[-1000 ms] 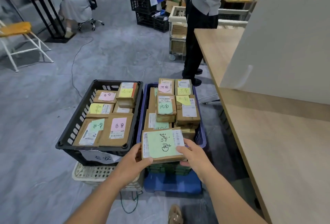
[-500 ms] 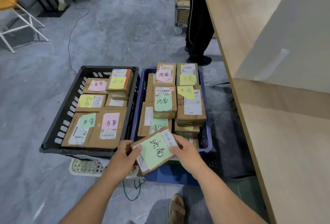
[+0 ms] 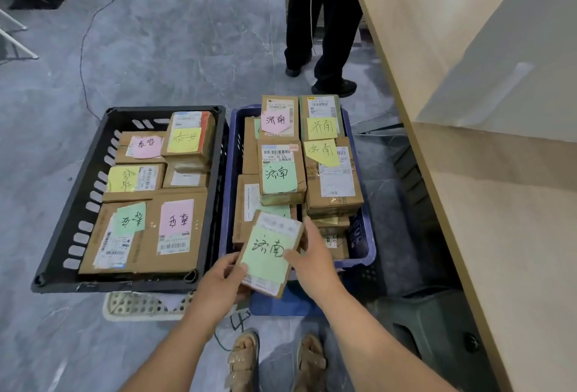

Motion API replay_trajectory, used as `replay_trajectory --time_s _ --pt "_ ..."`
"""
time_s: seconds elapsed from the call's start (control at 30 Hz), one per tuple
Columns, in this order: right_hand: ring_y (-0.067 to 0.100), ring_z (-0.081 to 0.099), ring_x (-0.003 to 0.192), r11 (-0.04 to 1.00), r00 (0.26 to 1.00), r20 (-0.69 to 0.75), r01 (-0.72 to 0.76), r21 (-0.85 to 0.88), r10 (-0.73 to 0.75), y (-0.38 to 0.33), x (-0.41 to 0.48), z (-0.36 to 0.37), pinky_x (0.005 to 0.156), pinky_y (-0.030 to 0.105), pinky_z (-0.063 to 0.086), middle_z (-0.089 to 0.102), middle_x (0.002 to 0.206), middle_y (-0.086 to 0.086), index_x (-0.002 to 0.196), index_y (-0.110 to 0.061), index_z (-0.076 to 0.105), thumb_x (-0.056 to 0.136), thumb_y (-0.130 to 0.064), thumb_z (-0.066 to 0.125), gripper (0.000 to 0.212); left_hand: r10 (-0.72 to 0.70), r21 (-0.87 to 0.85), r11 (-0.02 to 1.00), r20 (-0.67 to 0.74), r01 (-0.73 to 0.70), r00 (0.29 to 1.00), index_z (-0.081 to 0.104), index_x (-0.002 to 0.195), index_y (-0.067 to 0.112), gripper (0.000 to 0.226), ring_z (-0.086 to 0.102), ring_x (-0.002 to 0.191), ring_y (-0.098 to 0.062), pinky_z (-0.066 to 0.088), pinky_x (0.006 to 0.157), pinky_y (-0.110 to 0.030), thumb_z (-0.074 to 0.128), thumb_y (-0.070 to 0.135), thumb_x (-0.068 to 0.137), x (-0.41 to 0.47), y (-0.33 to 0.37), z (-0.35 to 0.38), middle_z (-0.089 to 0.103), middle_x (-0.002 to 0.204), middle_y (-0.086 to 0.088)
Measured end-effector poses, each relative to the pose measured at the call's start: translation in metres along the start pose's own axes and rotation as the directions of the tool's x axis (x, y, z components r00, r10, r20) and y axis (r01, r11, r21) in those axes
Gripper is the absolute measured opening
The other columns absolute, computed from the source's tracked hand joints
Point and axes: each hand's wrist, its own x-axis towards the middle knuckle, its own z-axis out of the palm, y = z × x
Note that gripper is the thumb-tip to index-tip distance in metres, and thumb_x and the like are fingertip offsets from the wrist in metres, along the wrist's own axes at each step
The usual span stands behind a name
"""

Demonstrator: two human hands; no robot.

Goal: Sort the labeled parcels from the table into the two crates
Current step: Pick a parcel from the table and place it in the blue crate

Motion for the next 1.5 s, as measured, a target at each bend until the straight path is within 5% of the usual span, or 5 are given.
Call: replay_trajectory --time_s 0.23,0.8,0.97,1.3,1.5 --pt "0.009 0.05 0.121 0.999 0.998 0.049 -0.03 -0.016 0.031 0.016 0.017 0.034 0.103 0.024 0.041 0.053 0.135 -0.011 0.145 -0.03 0.039 0.096 -0.001 0.048 0.058 -0.057 -0.13 0.99 -0.05 0.05 0.997 0.045 0.133 0.014 0.033 0.065 0.098 -0.029 0.054 0.08 -0.037 0.047 0.019 0.1 0.042 -0.008 0.002 0.062 0.109 -0.008" --pt "0.007 0.045 0.118 0.991 0.994 0.048 -0.089 -0.099 0.094 0.015 0.046 0.019 0.102 0.021 0.039 0.045 0.143 -0.009 0.149 -0.039 0.029 0.102 -0.006 0.037 0.058 -0.067 0.248 0.967 0.035 0.056 0.997 0.054 0.115 0.021 0.032 0.061 0.1 -0.02 0.051 0.092 -0.043 0.053 0.045 0.093 0.092 -0.009 0.001 0.064 0.114 -0.002" --pt "0.026 0.054 0.114 0.919 0.982 -0.055 -0.188 -0.347 0.18 0.008 0.047 0.02 0.092 0.038 0.048 0.049 0.13 0.006 0.151 -0.033 0.024 0.101 -0.037 0.041 0.053 0.135 0.291 0.947 0.023 -0.136 0.991 0.02 0.15 0.023 0.069 0.047 0.126 -0.019 0.039 0.105 -0.037 0.057 0.033 0.093 0.106 0.013 -0.004 0.039 0.145 0.005" --pt "0.021 0.058 0.082 0.945 0.954 -0.009 -0.296 0.142 0.3 0.012 0.034 0.034 0.056 0.019 0.052 0.063 0.106 0.003 0.089 -0.032 0.053 0.104 -0.017 0.038 0.026 0.301 0.47 0.818 0.143 -0.333 0.943 0.038 0.128 0.028 0.037 0.057 0.092 -0.017 0.051 0.082 -0.039 0.055 0.029 0.094 0.115 0.052 -0.016 0.046 0.114 0.016" --pt "0.02 0.059 0.111 0.976 0.961 -0.186 -0.186 0.112 0.204 0.012 0.029 0.025 0.096 0.044 0.052 0.062 0.124 0.002 0.134 -0.02 0.053 0.101 -0.017 0.046 0.034 0.203 0.25 0.947 0.021 -0.202 0.979 0.036 0.134 0.02 0.048 0.063 0.093 -0.024 0.056 0.081 -0.047 0.059 0.017 0.093 0.095 0.035 -0.026 0.055 0.103 0.005"
